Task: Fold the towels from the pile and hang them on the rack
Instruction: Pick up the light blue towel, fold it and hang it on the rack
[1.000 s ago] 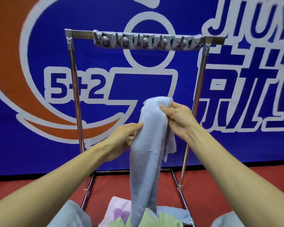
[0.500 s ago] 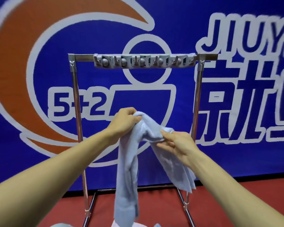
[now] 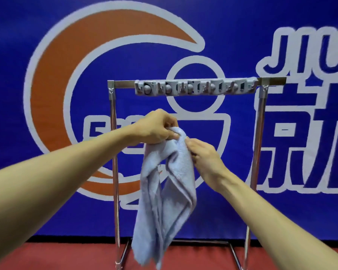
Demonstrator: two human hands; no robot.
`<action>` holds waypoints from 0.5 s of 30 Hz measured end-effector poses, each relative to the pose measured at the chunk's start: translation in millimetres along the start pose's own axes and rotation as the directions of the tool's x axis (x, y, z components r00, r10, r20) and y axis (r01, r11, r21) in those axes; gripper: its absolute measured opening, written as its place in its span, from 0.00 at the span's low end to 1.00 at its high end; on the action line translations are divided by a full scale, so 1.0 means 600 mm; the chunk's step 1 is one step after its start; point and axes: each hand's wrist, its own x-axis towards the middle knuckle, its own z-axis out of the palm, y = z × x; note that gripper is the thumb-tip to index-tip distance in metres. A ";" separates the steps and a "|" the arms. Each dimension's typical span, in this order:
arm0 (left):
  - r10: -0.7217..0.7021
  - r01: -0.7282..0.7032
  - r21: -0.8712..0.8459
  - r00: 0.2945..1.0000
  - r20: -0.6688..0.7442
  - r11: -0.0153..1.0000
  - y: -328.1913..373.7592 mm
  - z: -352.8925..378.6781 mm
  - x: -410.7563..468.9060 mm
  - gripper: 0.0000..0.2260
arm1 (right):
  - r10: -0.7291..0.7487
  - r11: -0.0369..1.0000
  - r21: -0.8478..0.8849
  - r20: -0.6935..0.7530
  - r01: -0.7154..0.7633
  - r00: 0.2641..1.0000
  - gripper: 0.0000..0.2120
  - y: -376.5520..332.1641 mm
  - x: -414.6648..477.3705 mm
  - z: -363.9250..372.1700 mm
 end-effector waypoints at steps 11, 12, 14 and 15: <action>-0.110 0.114 -0.238 0.993 0.034 0.965 -0.086 -0.058 -0.012 0.07 | -0.010 0.984 -0.175 0.169 0.040 0.986 0.16 -0.042 0.077 0.037; -0.134 0.140 -0.280 0.990 0.041 0.950 -0.094 -0.060 -0.013 0.08 | -0.024 0.983 -0.176 0.172 0.055 0.985 0.15 -0.052 0.085 0.039; -0.156 0.162 -0.330 0.987 0.045 0.930 -0.109 -0.060 -0.017 0.11 | -0.054 0.984 -0.159 0.174 0.082 0.983 0.16 -0.069 0.106 0.046; -0.159 0.166 -0.364 0.986 0.051 0.916 -0.115 -0.057 -0.020 0.14 | -0.067 0.983 -0.157 0.179 0.096 0.982 0.16 -0.077 0.115 0.051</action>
